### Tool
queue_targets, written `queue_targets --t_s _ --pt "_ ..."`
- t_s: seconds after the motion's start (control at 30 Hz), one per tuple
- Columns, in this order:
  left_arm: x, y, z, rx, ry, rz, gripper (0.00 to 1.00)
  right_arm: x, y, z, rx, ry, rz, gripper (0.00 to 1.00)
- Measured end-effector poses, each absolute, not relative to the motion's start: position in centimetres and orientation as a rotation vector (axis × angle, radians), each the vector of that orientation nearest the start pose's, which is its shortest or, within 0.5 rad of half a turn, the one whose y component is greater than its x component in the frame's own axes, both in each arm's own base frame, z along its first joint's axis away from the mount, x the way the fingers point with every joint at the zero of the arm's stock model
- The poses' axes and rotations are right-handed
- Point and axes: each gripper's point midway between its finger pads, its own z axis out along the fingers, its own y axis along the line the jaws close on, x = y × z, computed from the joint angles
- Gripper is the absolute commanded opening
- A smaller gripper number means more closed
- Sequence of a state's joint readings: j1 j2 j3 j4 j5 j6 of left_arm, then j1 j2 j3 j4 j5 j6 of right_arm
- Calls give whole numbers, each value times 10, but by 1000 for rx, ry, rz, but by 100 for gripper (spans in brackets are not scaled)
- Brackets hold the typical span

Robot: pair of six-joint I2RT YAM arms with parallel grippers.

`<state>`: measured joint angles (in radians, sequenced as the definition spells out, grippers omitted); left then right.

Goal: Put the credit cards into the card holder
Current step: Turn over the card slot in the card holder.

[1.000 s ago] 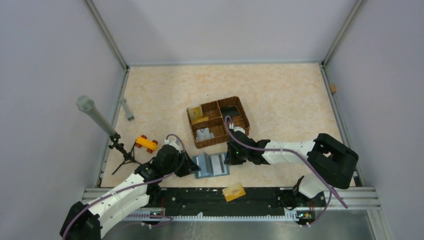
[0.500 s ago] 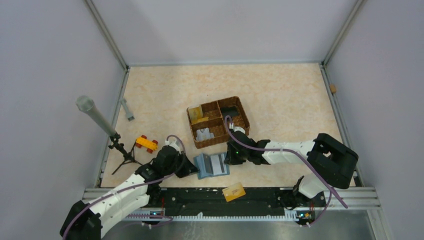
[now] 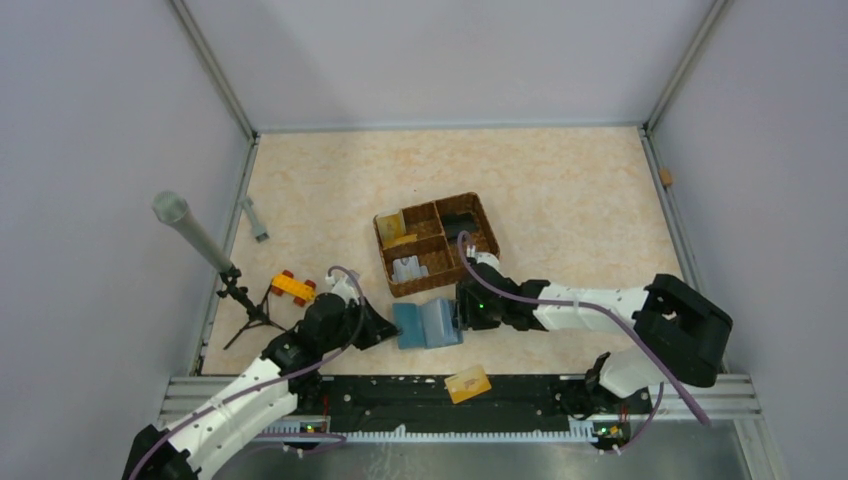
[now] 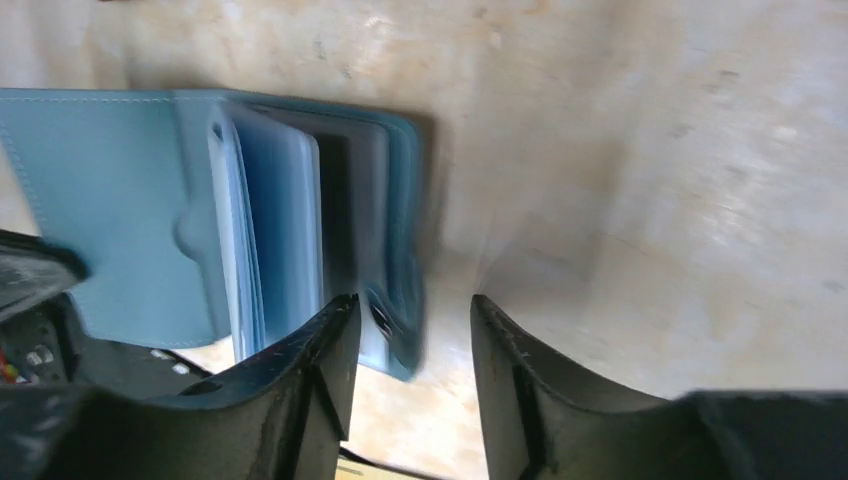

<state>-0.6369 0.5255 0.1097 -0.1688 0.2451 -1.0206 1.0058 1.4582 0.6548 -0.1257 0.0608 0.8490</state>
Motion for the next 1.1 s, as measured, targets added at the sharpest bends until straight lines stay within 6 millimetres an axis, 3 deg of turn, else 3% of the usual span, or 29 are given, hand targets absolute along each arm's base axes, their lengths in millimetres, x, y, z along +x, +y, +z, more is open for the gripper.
queue_targets --t_s 0.2,0.4,0.53,0.8,0.93,1.1 --pt "138 -193 58 -306 2347 -1138 0 160 255 34 -152 2625 487 65" --pt "137 -189 52 -318 2369 -1104 0 162 240 52 -146 2574 447 58" --pt "137 -182 45 -342 2406 -1035 0 161 255 66 -191 2529 570 46" --pt "136 -172 31 -377 2469 -928 0 153 292 74 -276 2481 827 42" --pt "136 -169 27 -384 2483 -895 0 148 310 62 -326 2496 887 39" --pt "134 -167 21 -390 2508 -870 0 143 317 39 -363 2552 882 38"
